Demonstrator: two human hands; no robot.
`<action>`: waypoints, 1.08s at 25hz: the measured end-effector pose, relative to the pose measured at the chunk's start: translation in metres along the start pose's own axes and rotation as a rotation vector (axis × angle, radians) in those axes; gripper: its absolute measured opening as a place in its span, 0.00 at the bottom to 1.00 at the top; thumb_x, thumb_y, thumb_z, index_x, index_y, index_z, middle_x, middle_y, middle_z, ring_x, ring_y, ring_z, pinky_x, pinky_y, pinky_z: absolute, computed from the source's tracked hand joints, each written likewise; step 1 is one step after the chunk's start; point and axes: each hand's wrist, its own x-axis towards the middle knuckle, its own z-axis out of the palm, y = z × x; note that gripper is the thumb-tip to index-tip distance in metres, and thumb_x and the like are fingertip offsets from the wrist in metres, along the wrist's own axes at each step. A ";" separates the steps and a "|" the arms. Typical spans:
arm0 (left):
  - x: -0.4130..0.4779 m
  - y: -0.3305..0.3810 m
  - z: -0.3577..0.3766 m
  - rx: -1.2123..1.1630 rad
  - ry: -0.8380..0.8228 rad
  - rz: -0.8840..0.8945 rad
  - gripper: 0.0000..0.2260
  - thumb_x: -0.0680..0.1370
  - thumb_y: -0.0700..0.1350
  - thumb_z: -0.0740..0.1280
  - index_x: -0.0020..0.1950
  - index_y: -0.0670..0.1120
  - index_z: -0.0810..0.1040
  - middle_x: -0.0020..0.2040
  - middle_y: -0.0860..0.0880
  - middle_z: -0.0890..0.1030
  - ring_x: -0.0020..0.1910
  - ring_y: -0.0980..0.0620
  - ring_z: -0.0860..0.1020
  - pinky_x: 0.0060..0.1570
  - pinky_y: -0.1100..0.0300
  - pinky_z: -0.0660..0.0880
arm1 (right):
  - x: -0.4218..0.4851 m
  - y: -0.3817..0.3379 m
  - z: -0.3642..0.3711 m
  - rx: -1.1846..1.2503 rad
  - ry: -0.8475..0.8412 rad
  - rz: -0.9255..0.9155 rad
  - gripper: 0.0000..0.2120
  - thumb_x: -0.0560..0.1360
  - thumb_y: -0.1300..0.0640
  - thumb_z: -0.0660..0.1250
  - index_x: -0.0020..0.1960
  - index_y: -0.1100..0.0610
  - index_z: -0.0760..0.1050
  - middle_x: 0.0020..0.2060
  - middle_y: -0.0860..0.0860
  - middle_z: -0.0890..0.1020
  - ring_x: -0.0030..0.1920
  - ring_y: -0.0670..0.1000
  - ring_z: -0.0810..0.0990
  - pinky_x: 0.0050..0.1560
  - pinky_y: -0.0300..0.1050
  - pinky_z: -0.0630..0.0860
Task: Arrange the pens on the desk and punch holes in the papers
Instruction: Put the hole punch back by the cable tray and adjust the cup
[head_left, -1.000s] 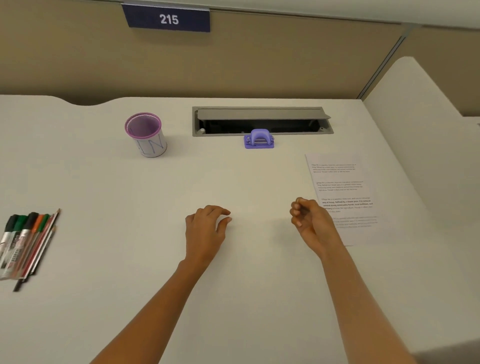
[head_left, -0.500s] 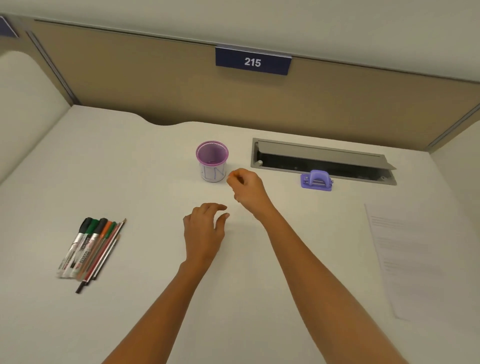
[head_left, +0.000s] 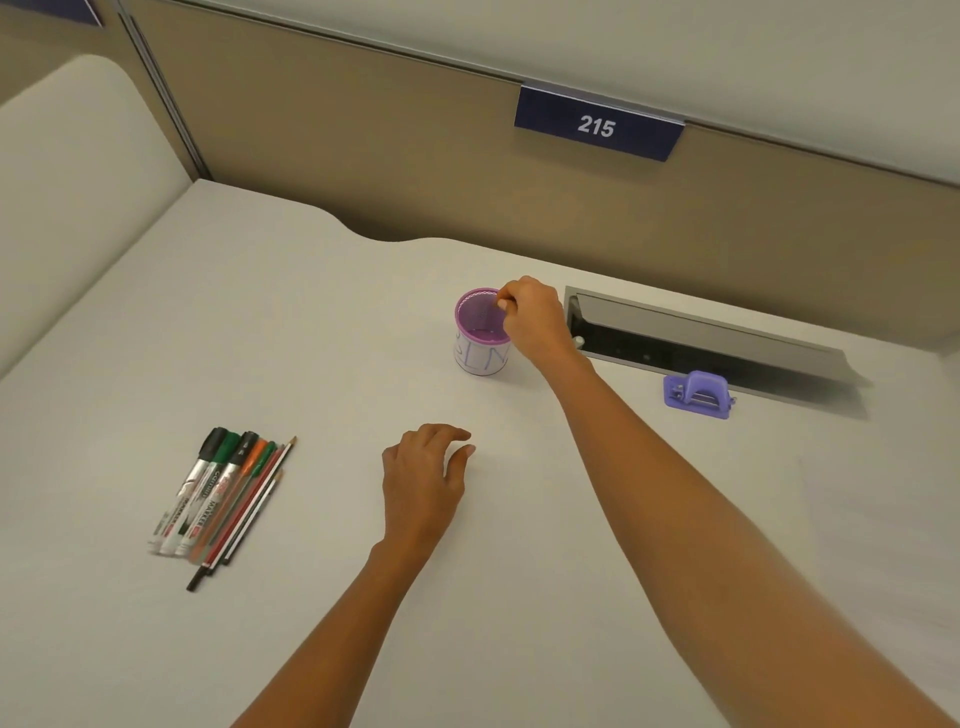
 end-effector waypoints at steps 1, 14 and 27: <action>-0.001 -0.001 0.001 -0.001 -0.005 -0.002 0.08 0.79 0.52 0.62 0.54 0.55 0.79 0.54 0.57 0.80 0.53 0.54 0.76 0.54 0.60 0.63 | 0.000 0.000 0.000 -0.016 -0.014 -0.007 0.09 0.78 0.64 0.64 0.56 0.62 0.79 0.54 0.59 0.80 0.53 0.57 0.79 0.51 0.46 0.76; -0.003 0.005 -0.007 0.002 -0.003 0.024 0.08 0.79 0.51 0.62 0.54 0.54 0.79 0.54 0.56 0.80 0.53 0.54 0.76 0.54 0.60 0.62 | -0.014 -0.013 -0.013 -0.224 0.001 -0.105 0.12 0.77 0.59 0.65 0.59 0.63 0.77 0.55 0.59 0.79 0.55 0.57 0.78 0.54 0.49 0.79; -0.022 0.033 0.000 0.047 -0.028 0.058 0.09 0.78 0.48 0.63 0.57 0.53 0.78 0.56 0.54 0.80 0.55 0.51 0.76 0.55 0.56 0.65 | -0.067 -0.026 -0.015 -0.116 0.137 -0.082 0.16 0.78 0.56 0.65 0.63 0.62 0.73 0.60 0.58 0.76 0.60 0.56 0.75 0.53 0.47 0.78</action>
